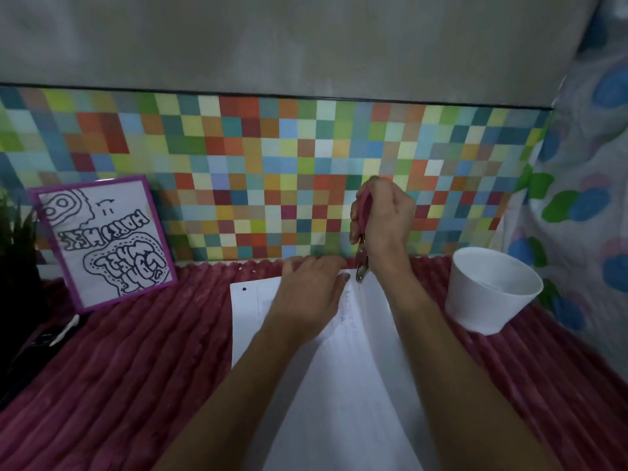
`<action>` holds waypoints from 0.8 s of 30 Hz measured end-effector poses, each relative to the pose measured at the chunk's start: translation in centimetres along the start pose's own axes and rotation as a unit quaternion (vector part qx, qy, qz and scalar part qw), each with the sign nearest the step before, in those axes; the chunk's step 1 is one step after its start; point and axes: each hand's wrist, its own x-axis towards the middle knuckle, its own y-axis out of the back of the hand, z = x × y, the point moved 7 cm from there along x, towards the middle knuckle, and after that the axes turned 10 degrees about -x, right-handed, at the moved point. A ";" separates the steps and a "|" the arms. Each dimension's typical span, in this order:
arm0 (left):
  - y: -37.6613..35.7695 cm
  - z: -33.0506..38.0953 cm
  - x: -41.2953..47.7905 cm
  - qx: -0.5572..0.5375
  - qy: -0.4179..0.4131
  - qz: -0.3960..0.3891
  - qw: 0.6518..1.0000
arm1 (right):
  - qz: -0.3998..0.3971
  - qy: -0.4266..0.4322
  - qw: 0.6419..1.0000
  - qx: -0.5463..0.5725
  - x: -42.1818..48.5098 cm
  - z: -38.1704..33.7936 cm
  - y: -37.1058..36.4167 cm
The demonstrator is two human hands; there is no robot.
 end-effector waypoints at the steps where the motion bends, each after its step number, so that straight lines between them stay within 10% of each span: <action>1: -0.1 0.0 0.2 -0.006 0.004 -0.002 1.000 | 0.001 0.001 1.000 -0.001 0.1 -0.1 0.1; 24: -0.4 0.3 -0.1 -0.079 -0.001 0.047 0.996 | -0.085 -0.138 0.986 -0.036 0.3 0.8 -0.4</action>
